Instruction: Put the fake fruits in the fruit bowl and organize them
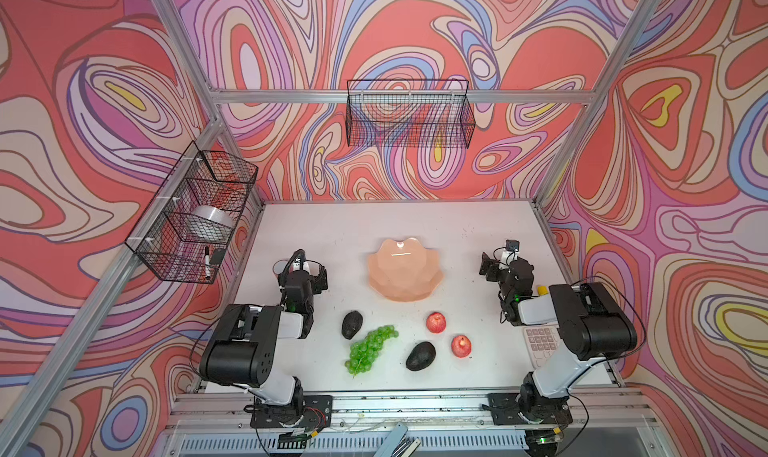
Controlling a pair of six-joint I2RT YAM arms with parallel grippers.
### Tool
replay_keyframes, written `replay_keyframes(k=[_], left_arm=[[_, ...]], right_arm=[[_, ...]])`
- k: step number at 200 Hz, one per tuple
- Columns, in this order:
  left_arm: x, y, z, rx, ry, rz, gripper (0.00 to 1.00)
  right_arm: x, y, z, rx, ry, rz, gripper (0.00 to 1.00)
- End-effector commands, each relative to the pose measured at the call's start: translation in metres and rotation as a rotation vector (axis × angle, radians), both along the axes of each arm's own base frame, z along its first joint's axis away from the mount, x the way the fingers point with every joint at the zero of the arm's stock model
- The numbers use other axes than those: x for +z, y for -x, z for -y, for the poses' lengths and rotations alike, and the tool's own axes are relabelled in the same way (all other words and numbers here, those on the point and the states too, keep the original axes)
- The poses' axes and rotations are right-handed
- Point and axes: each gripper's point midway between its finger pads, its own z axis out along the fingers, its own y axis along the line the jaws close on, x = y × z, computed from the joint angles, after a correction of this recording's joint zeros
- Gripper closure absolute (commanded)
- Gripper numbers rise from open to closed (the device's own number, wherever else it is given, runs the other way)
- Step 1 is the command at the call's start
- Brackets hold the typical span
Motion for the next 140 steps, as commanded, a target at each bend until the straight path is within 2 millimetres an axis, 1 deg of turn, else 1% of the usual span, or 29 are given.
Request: replay_keyframes(k=[1,140], left_arm=[[0.0088,-0.005,0.0016,-0.011,0.018,0.027,0.0],[0.0076,-0.0053,0.0028,-0.019,0.019,0.021,0.0]], right_arm=[[0.0,-0.0021,0.0033,-0.017,-0.004,0.0,0.02],[-0.0004,-0.0021,0.0036,-0.018,-0.006,0.0,0.02]])
